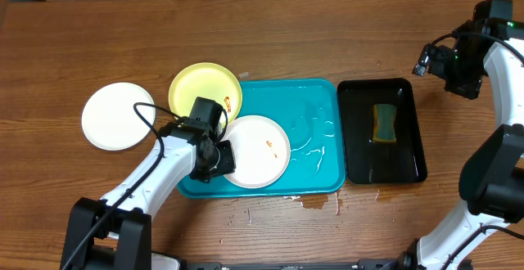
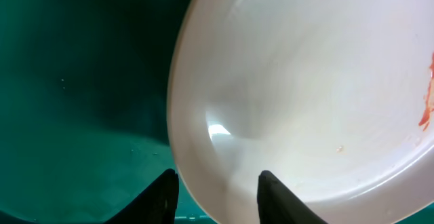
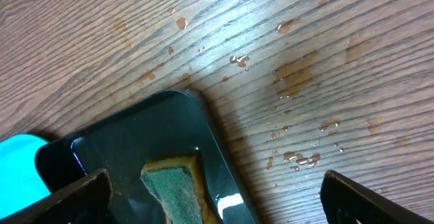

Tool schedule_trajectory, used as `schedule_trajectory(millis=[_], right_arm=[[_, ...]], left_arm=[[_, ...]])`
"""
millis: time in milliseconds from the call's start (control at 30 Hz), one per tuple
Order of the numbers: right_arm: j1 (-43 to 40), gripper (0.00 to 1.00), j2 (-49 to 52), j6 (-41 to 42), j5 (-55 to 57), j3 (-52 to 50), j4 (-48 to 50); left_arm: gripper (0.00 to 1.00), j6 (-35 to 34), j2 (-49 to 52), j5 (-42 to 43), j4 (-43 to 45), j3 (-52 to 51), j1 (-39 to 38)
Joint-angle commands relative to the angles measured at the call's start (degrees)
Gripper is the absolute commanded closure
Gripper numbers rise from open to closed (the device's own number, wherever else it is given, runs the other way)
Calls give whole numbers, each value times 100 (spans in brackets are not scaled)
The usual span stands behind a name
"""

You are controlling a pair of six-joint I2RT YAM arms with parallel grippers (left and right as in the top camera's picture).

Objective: Clean dirty plates on tray and stack at the side
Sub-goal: 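Grasp the stained white plate's rim with the left gripper and hold it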

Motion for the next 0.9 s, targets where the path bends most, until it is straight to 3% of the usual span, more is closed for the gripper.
schedule_trajectory(millis=[0, 700, 867], right_arm=[[4, 0, -155, 22, 22, 81, 15], [4, 0, -155, 22, 22, 81, 17], [4, 0, -155, 22, 20, 81, 17]], left_arm=[[52, 584, -55, -55, -4, -31, -59], [47, 321, -52, 98, 988, -15, -374], [45, 343, -52, -236, 592, 334, -374]])
